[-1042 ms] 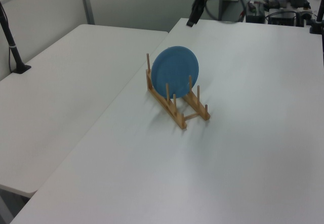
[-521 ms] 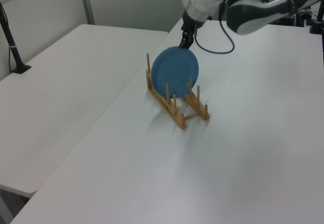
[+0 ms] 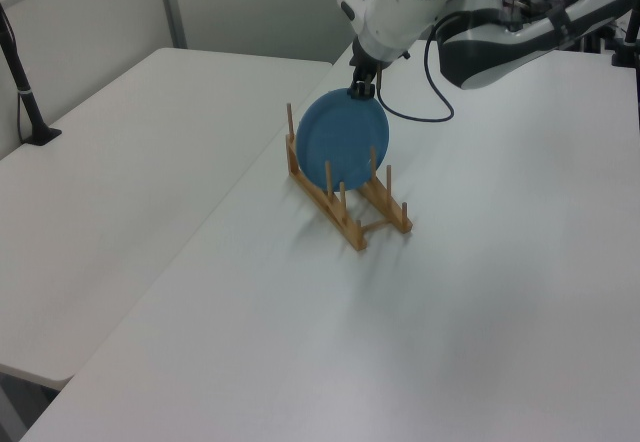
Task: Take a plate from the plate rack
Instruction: 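Lower the open gripper onto the rim of the blue plate, then close the gripper on the blue plate's rim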
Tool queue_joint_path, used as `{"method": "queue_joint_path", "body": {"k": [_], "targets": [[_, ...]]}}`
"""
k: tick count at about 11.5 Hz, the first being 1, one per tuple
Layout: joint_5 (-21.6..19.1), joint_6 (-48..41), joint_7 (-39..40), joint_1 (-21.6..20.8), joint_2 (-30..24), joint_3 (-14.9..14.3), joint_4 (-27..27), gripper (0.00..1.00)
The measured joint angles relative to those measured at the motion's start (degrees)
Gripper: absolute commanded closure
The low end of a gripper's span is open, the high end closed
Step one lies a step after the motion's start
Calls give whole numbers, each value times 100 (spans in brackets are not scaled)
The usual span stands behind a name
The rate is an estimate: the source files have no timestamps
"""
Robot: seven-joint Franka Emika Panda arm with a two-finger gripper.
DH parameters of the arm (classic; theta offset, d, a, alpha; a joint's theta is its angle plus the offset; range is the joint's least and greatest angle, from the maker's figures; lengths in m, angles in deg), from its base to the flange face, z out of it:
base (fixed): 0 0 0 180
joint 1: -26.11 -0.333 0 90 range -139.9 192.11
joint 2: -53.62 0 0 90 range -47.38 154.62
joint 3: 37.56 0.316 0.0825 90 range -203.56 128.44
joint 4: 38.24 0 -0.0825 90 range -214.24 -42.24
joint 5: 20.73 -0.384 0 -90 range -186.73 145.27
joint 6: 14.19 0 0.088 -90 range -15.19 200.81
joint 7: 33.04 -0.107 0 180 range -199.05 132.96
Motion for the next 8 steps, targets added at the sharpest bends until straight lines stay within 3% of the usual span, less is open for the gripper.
{"method": "queue_joint_path", "body": {"k": [3,6,7,8], "targets": [[28,0,-102,-70,70,3,20,44],[28,0,-203,-123,70,3,60,65],[89,0,-204,-125,71,7,60,78],[215,0,-205,-125,76,7,60,81]]}}
